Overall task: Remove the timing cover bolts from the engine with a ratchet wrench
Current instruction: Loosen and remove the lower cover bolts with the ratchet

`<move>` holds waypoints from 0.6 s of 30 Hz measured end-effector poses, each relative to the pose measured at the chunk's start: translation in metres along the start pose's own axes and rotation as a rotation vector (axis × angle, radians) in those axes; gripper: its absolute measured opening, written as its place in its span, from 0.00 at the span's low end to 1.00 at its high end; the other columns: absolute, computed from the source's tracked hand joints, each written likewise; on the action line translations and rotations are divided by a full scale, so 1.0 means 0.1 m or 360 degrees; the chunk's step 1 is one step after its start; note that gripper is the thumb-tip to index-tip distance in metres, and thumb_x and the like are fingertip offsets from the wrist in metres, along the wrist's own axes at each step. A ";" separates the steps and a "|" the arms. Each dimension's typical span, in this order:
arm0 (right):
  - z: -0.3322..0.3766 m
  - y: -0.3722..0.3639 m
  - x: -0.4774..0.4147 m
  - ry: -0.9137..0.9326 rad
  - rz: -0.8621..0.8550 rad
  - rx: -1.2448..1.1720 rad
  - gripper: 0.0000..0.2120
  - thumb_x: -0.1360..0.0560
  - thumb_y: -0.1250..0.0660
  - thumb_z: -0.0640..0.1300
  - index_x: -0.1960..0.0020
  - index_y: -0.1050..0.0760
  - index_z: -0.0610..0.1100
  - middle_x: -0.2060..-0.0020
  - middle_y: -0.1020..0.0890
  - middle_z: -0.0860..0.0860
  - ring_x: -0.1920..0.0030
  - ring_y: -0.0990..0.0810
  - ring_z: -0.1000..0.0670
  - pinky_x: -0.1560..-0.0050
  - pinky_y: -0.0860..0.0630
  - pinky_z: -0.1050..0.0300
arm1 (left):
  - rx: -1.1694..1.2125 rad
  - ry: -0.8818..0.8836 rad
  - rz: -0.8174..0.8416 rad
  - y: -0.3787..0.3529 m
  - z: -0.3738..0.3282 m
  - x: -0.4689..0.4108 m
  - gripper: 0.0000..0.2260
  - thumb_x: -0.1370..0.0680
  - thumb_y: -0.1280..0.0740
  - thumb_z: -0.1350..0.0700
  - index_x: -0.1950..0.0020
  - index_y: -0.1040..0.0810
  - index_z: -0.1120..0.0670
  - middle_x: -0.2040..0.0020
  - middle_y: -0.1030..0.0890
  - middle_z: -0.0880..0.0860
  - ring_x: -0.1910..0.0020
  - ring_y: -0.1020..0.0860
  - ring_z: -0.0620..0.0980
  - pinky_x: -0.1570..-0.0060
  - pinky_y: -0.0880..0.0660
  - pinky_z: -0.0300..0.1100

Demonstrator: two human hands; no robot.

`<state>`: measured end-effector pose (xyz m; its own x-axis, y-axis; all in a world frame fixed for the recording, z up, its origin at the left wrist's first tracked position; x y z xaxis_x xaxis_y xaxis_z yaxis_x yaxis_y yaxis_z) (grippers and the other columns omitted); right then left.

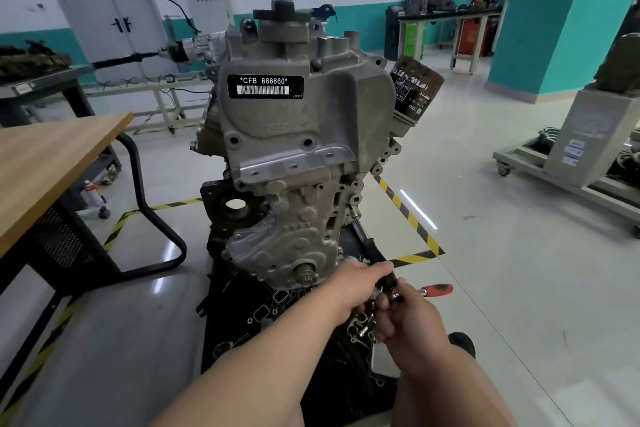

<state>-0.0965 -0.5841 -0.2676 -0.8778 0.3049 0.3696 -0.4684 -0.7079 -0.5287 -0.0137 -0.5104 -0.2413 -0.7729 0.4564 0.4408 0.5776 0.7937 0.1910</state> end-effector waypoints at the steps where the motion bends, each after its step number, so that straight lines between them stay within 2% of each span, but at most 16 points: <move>1: 0.00 0.00 0.00 -0.0048 0.0031 -0.0115 0.16 0.17 0.47 0.47 0.56 0.28 0.39 0.73 0.29 0.47 0.79 0.39 0.52 0.77 0.38 0.57 | 0.0040 0.0026 -0.0014 -0.01 0.01 -0.01 0.15 0.23 0.34 0.43 0.52 0.23 0.55 0.63 0.24 0.57 0.74 0.33 0.47 0.74 0.40 0.37; 2: 0.00 0.00 0.00 -0.0094 0.0055 -0.0213 0.15 0.17 0.47 0.48 0.56 0.29 0.40 0.73 0.30 0.48 0.79 0.39 0.52 0.78 0.38 0.58 | 0.0080 0.0045 -0.0019 -0.01 0.03 -0.02 0.15 0.23 0.34 0.42 0.51 0.24 0.55 0.60 0.24 0.58 0.72 0.33 0.47 0.73 0.39 0.38; 4: -0.01 0.01 -0.03 -0.0168 0.0081 -0.0357 0.14 0.17 0.47 0.48 0.56 0.31 0.41 0.74 0.31 0.49 0.80 0.40 0.53 0.80 0.38 0.59 | 0.0161 0.0048 0.0005 -0.02 0.09 -0.07 0.13 0.23 0.34 0.42 0.56 0.24 0.52 0.59 0.25 0.58 0.70 0.32 0.48 0.70 0.38 0.39; 7: -0.01 0.03 -0.05 -0.0195 0.0094 -0.0409 0.14 0.18 0.46 0.48 0.57 0.31 0.41 0.74 0.31 0.49 0.81 0.40 0.53 0.82 0.37 0.59 | 0.0343 0.0036 0.0086 -0.04 0.12 -0.10 0.13 0.23 0.33 0.44 0.56 0.21 0.53 0.62 0.24 0.57 0.67 0.29 0.51 0.67 0.36 0.41; 10: 0.00 0.04 -0.05 -0.0155 0.0085 -0.0329 0.17 0.18 0.47 0.50 0.61 0.33 0.41 0.74 0.33 0.49 0.81 0.40 0.53 0.82 0.37 0.59 | 0.0445 0.0053 0.0138 -0.07 0.10 -0.12 0.13 0.23 0.33 0.44 0.54 0.21 0.54 0.67 0.25 0.55 0.71 0.29 0.51 0.67 0.34 0.42; 15: -0.01 0.07 -0.08 0.0112 -0.0020 0.0159 0.19 0.17 0.48 0.47 0.64 0.32 0.41 0.74 0.32 0.46 0.80 0.38 0.51 0.79 0.37 0.57 | 0.0514 -0.0042 0.0080 -0.13 0.15 -0.15 0.13 0.23 0.34 0.44 0.58 0.20 0.54 0.72 0.26 0.55 0.74 0.29 0.51 0.69 0.33 0.40; 18: -0.02 0.10 -0.07 0.0318 -0.0122 0.0616 0.08 0.17 0.45 0.45 0.51 0.28 0.49 0.70 0.28 0.47 0.76 0.31 0.51 0.73 0.33 0.58 | 0.0550 -0.0107 -0.0042 -0.14 0.21 -0.18 0.13 0.24 0.32 0.46 0.64 0.18 0.53 0.71 0.21 0.50 0.73 0.24 0.47 0.71 0.29 0.36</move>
<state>-0.0949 -0.5917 -0.2771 -0.8619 0.4562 0.2212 -0.4943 -0.8533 -0.1662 -0.0130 -0.5217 -0.2703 -0.8085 0.4504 0.3788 0.4431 0.8895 -0.1118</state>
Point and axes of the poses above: each hand's wrist, its own x-axis away from the middle knuckle, its own y-axis out of the back of the hand, z = x × y, the point moved 1 cm from there along -x, towards the middle knuckle
